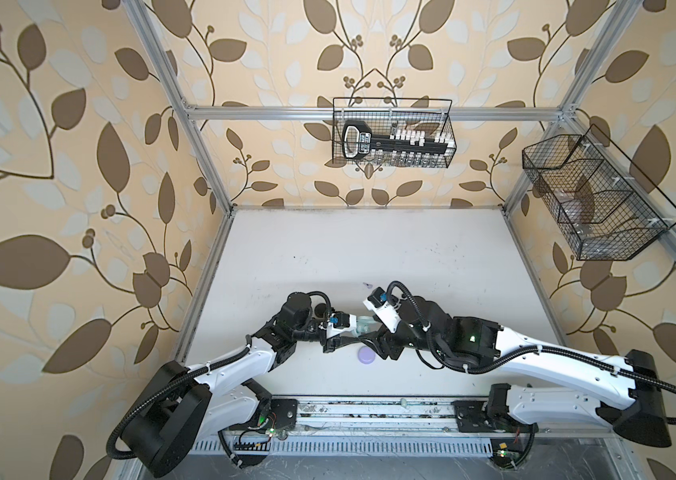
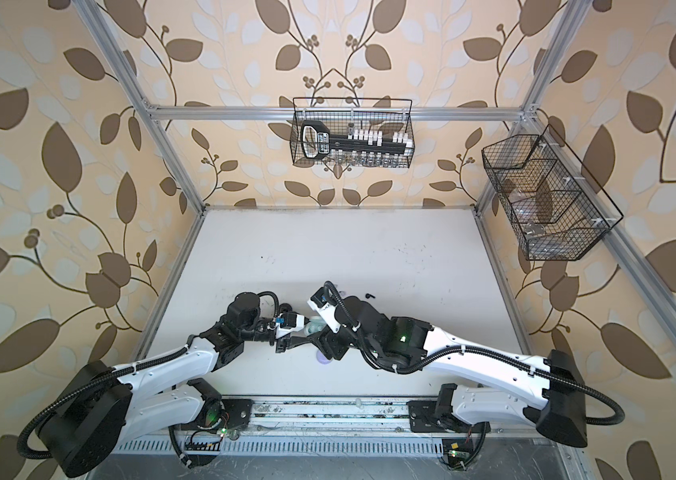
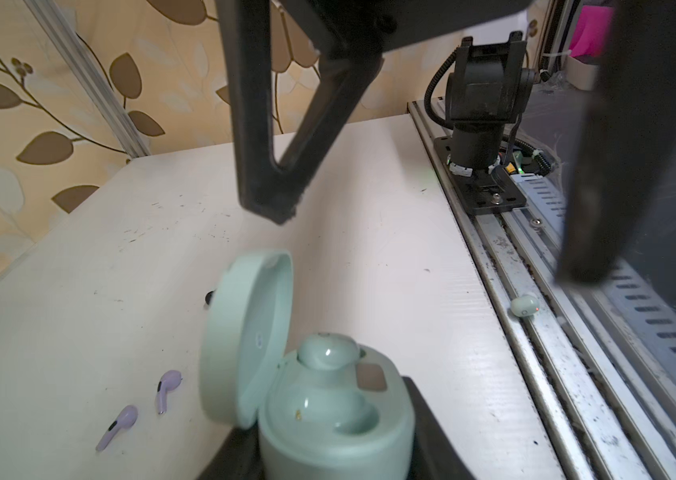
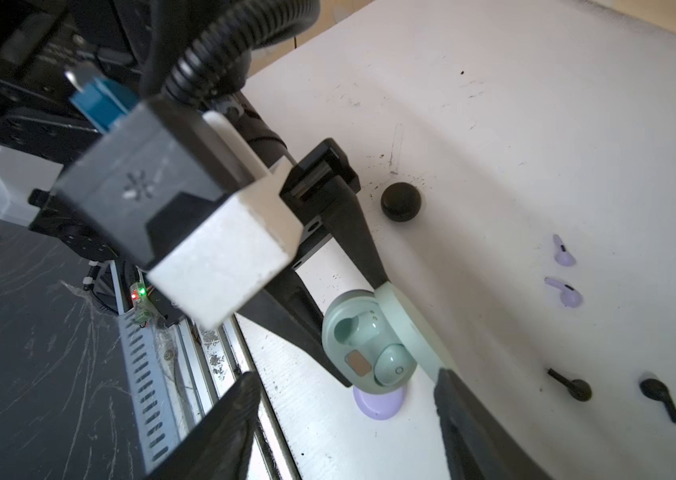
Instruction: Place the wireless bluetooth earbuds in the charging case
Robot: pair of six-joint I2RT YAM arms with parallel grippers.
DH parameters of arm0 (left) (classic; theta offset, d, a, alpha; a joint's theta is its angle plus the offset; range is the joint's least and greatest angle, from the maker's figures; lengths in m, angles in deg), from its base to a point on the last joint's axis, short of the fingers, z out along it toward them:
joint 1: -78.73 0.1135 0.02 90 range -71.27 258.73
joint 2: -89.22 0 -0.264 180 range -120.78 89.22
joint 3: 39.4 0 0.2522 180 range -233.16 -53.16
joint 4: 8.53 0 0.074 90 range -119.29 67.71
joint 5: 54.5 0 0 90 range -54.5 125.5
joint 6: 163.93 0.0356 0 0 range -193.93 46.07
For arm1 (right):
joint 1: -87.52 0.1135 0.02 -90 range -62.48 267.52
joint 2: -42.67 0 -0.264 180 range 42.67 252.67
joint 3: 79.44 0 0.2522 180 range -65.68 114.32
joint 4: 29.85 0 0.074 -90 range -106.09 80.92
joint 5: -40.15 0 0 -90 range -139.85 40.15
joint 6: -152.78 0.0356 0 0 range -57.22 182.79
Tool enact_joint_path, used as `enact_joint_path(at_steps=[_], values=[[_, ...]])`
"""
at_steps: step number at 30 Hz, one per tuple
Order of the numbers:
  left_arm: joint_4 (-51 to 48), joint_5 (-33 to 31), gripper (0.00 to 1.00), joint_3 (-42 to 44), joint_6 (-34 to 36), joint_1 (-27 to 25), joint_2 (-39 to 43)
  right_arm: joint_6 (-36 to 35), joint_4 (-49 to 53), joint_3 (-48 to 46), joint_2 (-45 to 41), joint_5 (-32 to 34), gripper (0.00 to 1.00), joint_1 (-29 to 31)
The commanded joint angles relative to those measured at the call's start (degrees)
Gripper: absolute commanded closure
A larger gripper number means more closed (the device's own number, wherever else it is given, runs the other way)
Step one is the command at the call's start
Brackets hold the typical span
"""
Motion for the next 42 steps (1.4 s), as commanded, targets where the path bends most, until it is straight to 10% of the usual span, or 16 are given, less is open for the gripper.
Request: enact_joint_path(at_steps=[1, 15, 24, 42], values=[[6.43, -4.35, 1.0, 0.62, -3.97, -0.62, -0.76, 2.03, -1.1, -1.86, -3.73, 2.77, 0.26, -0.25], [5.13, -4.03, 1.0, -2.49, -7.45, -0.34, -3.45, 23.14, 12.82, -18.78, -16.03, 11.88, 0.22, 8.51], [5.99, -4.56, 1.0, -2.84, -10.03, 0.96, -3.69, 33.57, 14.42, -20.23, -3.05, 11.3, 0.3, 20.66], [5.81, -4.98, 1.0, -2.0, -10.03, 1.61, -2.02, 37.12, 13.2, -19.63, 8.73, 11.61, 0.63, 25.51]])
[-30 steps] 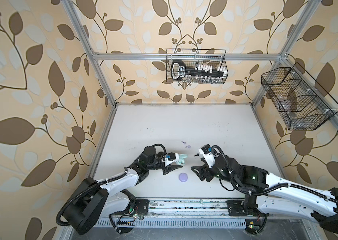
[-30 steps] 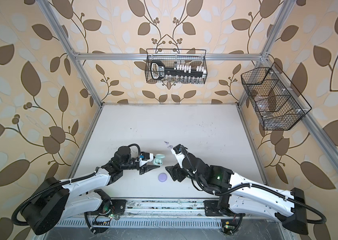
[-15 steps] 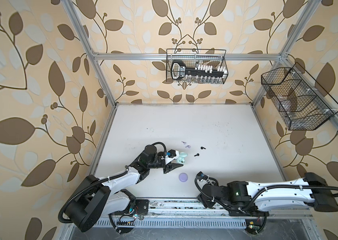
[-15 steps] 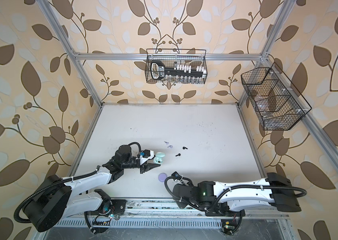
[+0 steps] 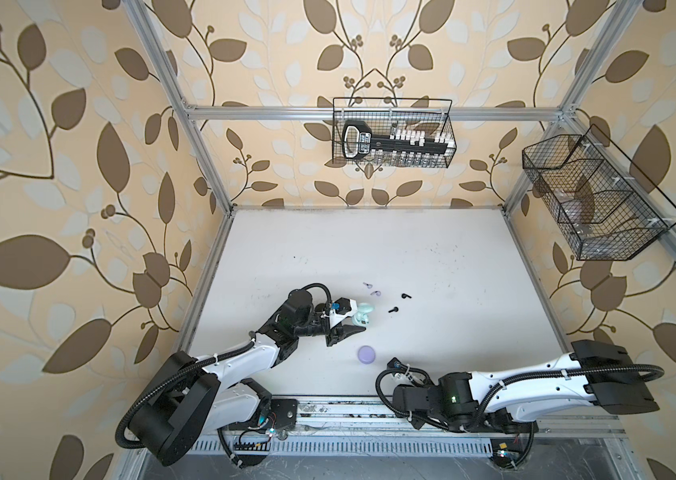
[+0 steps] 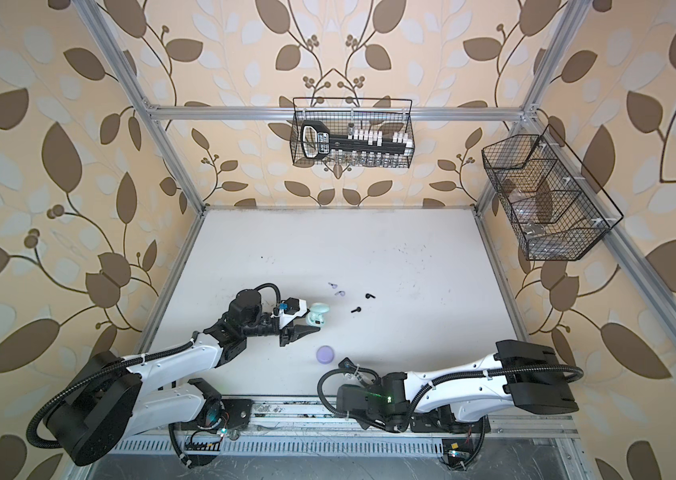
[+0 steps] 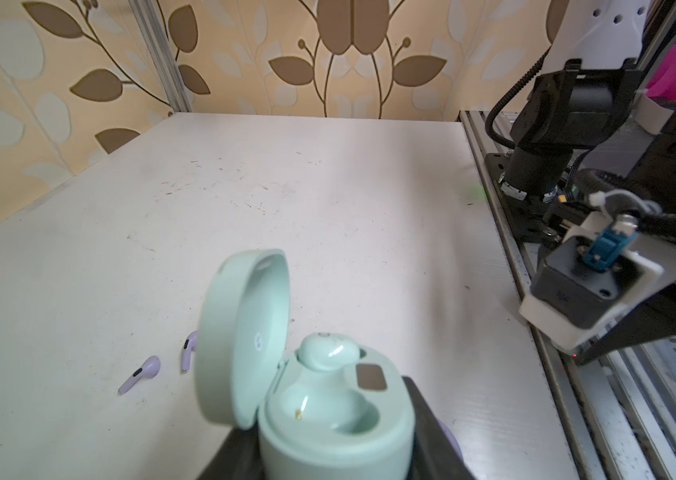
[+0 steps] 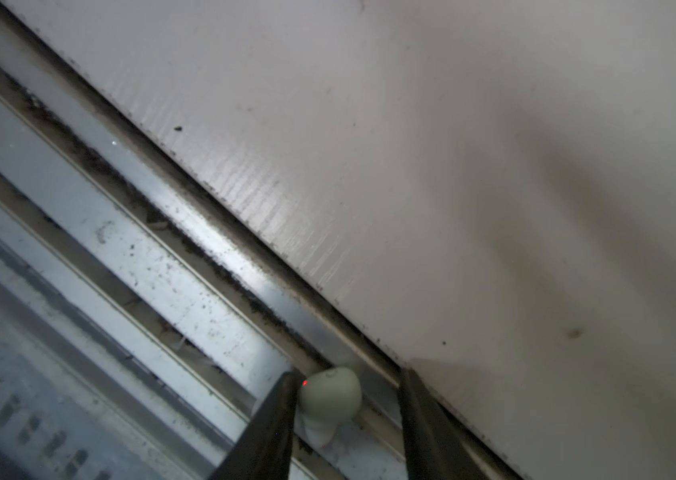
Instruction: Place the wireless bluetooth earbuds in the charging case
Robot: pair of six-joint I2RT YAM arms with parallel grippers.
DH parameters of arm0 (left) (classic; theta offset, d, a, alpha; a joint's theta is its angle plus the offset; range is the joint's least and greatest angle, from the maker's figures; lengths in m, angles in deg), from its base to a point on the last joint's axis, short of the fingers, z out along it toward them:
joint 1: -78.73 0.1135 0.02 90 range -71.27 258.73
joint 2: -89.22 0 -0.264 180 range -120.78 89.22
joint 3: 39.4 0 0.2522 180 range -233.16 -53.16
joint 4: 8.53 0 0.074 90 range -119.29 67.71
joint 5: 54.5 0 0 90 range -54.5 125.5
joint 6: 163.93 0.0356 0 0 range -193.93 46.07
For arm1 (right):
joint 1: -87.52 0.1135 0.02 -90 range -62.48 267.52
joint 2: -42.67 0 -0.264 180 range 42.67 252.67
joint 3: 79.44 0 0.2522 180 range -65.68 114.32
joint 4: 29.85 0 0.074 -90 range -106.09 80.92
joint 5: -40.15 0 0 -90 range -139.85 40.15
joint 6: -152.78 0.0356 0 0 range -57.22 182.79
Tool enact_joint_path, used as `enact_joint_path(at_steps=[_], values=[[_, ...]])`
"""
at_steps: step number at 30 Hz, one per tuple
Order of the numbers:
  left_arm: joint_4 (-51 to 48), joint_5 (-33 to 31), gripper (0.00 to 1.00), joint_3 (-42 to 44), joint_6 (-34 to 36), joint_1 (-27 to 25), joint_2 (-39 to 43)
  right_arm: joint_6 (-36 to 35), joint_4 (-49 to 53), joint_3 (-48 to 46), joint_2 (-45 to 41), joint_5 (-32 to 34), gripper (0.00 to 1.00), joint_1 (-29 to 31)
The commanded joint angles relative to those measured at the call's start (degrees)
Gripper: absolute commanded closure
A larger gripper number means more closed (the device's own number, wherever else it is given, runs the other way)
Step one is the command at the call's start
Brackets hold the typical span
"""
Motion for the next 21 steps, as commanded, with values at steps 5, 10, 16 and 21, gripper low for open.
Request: enact_joint_path(at_steps=[5, 10, 16, 21], values=[[2.31, -0.24, 1.0, -0.98, -0.52, 0.64, 1.48, 1.49, 0.21, 2.33, 0.96, 4.03, 0.72, -1.23], [2.26, -0.33, 1.0, -0.95, -0.44, 0.65, 1.61, 0.42, 0.39, 1.46, -1.34, 3.58, 0.8, -7.36], [2.23, -0.42, 1.0, -1.07, -0.19, 0.66, 1.23, -1.49, 0.81, 0.9, -5.69, 3.6, 0.77, -12.92], [1.68, -0.76, 1.0, -1.19, 0.05, 0.69, 1.19, -3.06, 3.09, 1.13, -8.6, 1.88, 0.63, -9.6]])
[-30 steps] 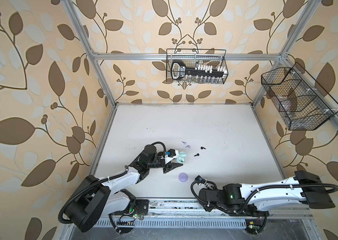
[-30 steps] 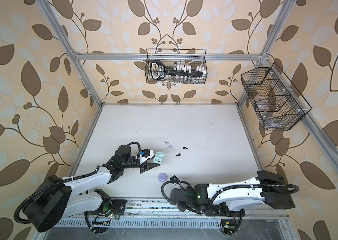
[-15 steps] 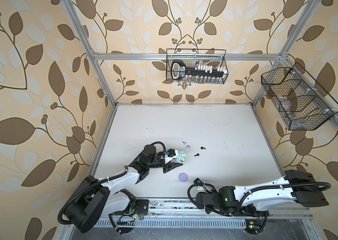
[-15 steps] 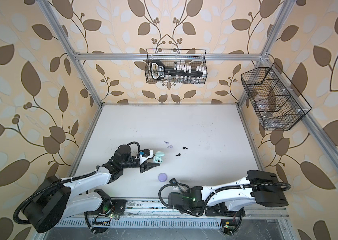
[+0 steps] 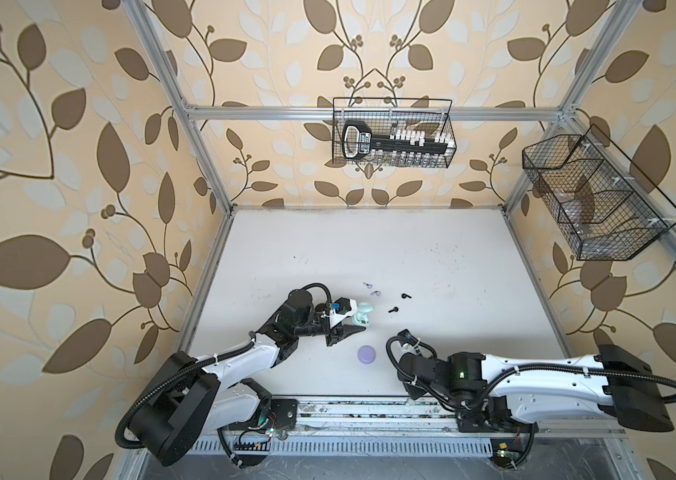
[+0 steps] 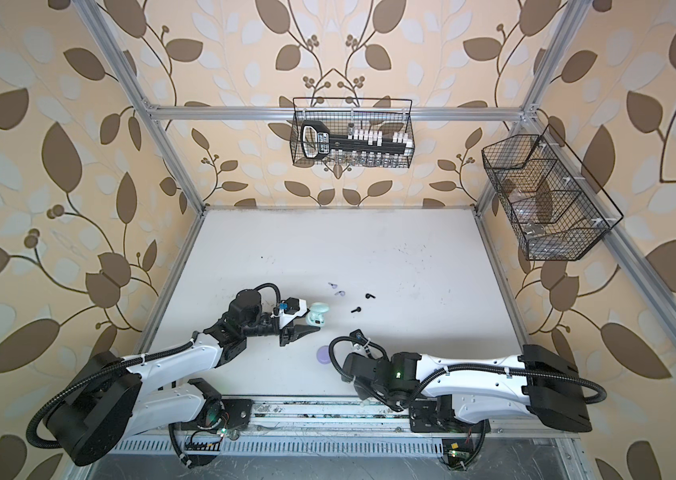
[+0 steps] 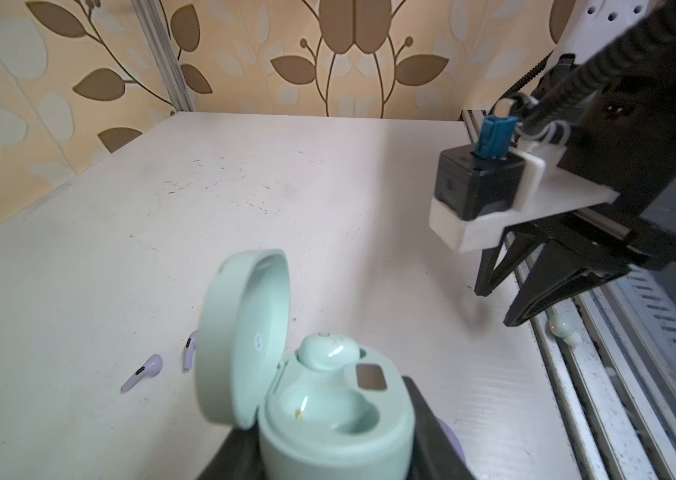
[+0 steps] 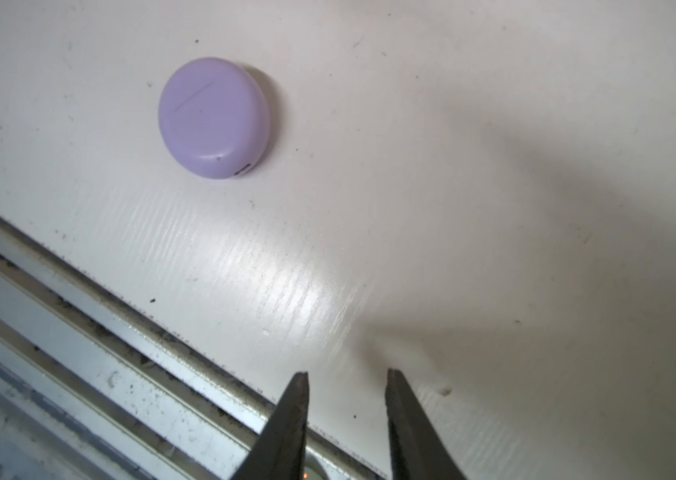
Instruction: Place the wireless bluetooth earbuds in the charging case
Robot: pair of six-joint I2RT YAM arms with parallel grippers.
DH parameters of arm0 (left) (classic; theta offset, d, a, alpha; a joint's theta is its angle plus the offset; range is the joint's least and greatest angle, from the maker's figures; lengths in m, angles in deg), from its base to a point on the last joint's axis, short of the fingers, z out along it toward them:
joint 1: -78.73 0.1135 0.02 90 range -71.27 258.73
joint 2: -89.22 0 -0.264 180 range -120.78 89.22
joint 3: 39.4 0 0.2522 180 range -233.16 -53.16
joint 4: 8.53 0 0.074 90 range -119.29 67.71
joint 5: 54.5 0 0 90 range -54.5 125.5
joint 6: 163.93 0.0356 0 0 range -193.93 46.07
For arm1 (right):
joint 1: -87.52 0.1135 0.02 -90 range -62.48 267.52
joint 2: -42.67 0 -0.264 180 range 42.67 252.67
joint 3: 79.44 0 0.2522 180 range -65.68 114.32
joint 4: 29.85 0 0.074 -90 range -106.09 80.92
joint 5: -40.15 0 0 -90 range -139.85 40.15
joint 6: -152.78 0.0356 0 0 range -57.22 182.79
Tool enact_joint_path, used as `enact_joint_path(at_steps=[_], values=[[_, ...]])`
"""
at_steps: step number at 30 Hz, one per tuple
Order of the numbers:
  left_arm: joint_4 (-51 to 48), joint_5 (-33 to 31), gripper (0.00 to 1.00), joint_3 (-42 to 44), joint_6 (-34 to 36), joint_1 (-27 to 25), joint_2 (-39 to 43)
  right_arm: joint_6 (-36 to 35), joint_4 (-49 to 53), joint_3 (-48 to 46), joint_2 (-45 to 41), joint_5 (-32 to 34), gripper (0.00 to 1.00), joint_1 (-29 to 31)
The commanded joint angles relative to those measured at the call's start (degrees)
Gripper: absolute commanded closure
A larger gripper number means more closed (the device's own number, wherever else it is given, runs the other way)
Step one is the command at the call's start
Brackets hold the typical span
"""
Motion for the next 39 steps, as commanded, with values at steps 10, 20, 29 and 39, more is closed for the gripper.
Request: enact_joint_path(at_steps=[10, 20, 29, 39], values=[[1.94, 0.35, 1.0, -1.04, -0.22, 0.67, 1.54, 8.2, 4.33, -2.88, -1.57, 0.45, 0.62, 17.24], [1.48, 0.18, 1.0, -0.75, -0.2, 0.67, 2.88, 8.66, 2.14, -3.67, 4.0, 1.79, 0.68, 17.65], [1.74, 0.17, 1.0, -0.66, -0.24, 0.67, 2.82, 6.89, 1.29, -4.94, 2.98, 2.56, 0.8, 10.4], [1.78, 0.0, 1.0, -0.61, -0.25, 0.67, 2.67, 6.64, 2.37, -5.86, 0.5, 2.35, 0.84, 1.2]])
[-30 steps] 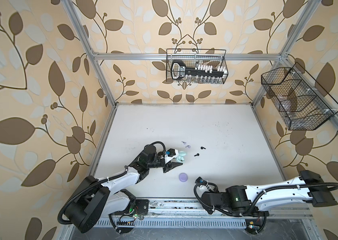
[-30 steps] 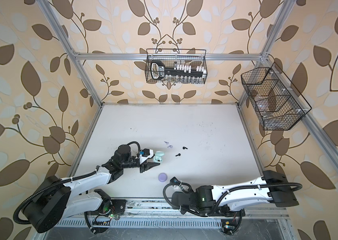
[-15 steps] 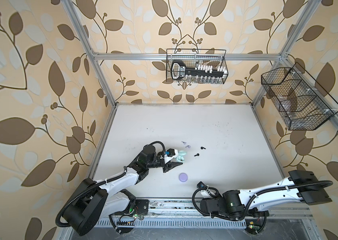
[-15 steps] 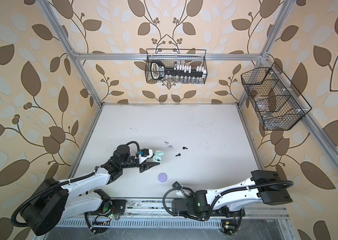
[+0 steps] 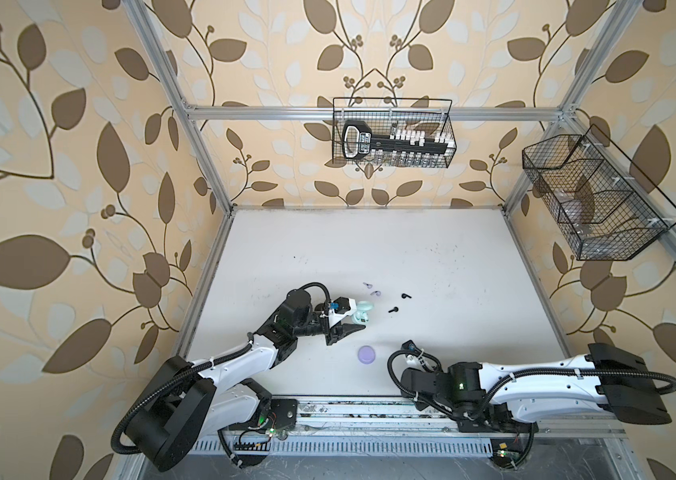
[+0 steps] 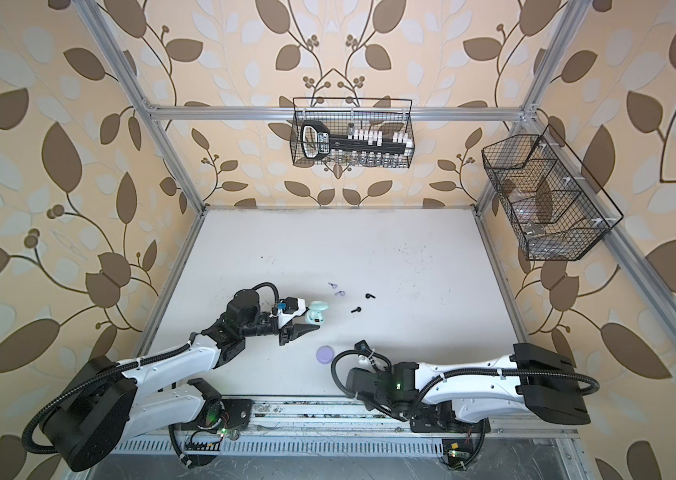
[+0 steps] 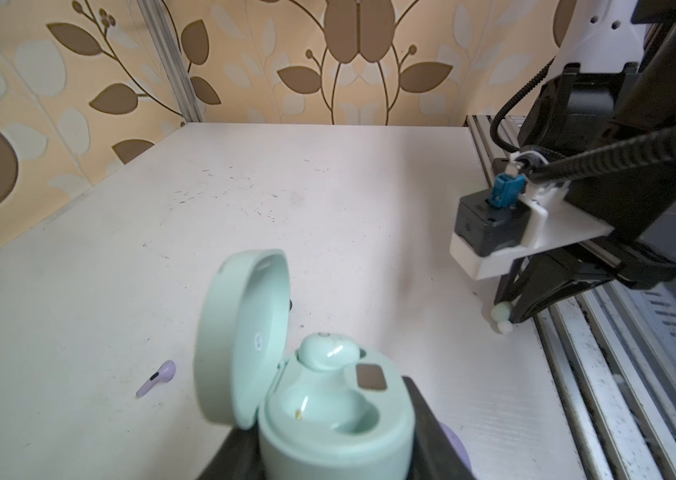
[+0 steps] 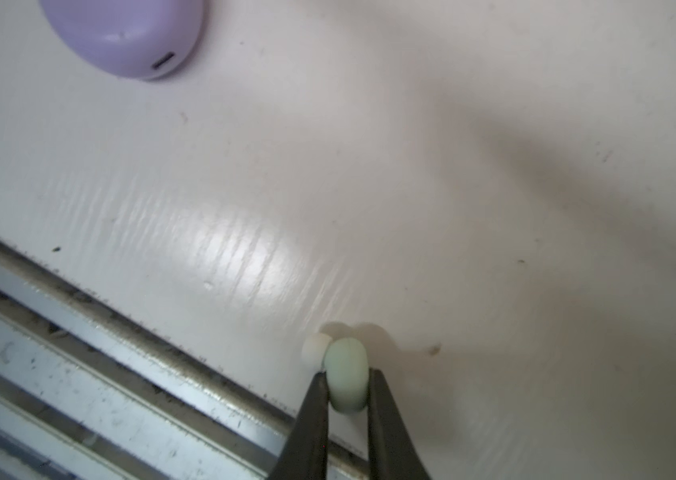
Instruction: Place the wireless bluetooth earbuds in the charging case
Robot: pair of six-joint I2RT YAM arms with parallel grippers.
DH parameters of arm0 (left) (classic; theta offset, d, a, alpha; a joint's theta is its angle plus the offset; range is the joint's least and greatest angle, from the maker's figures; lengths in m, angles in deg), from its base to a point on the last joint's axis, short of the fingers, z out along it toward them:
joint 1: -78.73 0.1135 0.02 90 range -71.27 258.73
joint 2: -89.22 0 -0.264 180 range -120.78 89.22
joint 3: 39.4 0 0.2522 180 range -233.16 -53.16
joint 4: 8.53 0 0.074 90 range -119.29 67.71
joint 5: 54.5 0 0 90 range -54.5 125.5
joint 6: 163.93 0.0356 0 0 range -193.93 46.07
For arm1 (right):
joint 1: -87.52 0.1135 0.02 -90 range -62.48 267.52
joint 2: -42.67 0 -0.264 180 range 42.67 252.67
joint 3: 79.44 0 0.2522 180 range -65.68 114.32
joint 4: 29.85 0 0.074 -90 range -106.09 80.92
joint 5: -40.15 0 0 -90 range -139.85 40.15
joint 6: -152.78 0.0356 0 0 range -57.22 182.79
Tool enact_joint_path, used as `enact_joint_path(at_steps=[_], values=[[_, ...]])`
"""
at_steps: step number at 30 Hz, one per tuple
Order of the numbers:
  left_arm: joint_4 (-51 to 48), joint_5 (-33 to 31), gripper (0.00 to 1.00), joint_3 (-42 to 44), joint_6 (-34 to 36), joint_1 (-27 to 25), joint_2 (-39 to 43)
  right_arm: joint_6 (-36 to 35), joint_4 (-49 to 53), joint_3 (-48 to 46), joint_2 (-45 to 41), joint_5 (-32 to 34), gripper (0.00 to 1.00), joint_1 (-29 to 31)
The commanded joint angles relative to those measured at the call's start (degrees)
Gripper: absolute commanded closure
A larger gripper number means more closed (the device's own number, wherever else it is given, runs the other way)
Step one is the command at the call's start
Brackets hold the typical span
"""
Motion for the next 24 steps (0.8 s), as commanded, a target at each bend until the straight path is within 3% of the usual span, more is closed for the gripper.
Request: enact_joint_path(at_steps=[1, 6, 19, 24], values=[[1.88, 0.55, 1.0, -0.58, -0.28, 0.74, 0.98, 0.96, 1.79, -0.99, -1.02, 0.53, 0.84, -1.5], [2.32, -0.16, 1.0, -0.75, -0.83, 0.68, 0.7, -0.96, 1.37, 3.18, 0.3, 0.39, 0.82, -2.16], [2.34, -3.92, 1.0, -0.07, -2.34, 1.01, 2.72, -9.43, -5.38, 10.68, 16.35, -0.97, 0.85, -5.22], [3.67, -5.38, 1.0, -0.05, -2.7, 1.06, 1.8, -8.57, -4.42, 9.57, 15.43, -0.27, 0.69, -6.02]])
